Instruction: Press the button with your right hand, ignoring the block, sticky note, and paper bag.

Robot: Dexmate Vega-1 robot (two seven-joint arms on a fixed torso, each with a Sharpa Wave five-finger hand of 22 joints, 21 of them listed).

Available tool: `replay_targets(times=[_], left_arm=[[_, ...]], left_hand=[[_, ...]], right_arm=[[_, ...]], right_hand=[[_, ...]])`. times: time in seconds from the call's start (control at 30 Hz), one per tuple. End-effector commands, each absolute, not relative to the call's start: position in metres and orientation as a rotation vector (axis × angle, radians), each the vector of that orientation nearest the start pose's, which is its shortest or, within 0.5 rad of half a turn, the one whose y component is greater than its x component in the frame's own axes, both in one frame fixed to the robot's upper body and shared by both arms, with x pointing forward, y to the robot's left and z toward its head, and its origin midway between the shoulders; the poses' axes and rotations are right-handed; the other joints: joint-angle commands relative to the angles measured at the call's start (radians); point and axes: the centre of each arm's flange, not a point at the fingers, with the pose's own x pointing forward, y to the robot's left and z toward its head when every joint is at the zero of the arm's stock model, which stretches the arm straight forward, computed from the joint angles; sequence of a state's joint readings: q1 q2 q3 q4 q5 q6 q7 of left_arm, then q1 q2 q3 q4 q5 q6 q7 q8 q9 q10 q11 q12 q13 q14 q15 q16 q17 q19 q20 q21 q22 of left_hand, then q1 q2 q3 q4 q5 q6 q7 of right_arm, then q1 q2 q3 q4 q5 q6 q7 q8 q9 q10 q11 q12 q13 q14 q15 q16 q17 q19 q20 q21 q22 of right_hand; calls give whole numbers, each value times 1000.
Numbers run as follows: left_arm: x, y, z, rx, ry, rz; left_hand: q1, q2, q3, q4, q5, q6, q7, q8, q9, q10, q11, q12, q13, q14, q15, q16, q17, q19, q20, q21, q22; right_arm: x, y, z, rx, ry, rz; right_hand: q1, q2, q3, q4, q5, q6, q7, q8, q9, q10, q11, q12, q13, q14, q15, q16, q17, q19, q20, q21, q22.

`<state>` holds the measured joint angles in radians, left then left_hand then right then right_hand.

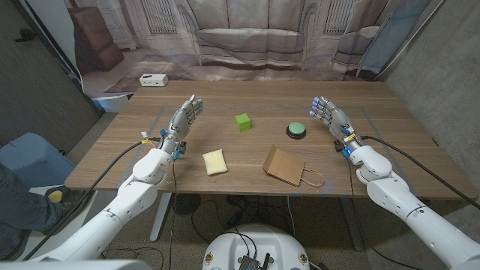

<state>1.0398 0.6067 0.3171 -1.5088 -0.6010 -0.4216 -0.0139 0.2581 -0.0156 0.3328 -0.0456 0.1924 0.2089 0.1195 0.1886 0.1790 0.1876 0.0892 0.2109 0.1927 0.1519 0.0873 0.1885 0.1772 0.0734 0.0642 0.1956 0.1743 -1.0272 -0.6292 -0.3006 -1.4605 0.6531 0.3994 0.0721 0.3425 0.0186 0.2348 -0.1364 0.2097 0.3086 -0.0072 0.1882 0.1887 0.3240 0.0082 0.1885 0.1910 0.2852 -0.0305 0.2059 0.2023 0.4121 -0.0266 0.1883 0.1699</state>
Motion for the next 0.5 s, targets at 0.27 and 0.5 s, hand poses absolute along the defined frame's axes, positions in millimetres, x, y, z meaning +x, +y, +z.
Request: replay_targets(times=[0.27,0.5], left_arm=[[589,294,-42,35,-737,-244],[589,294,-43,29,-739,-242]], left_hand=[[1,7,-1,-7,-1,4,-1,-1,2,7,1,-1,4,2,-1,-1,2,-4,3,2,5],[1,8,-2,-8,-1,5,0,0,2,6,1,-2,4,2,-1,-1,2,-5,3,2,5]], right_arm=[[604,-321,-53,-13,-668,234],[605,-320,-51,-12,-664,234]], right_hand=[[-5,-6,-6,2,-4,-3,-3,0,2,-4,-2,0,3,-6,1,-5,4,-3,0,-1,1],[-5,-5,-6,2,-4,-1,-3,1,2,-2,-1,1,3,-7,-1,-4,5,-4,-2,-1,1]])
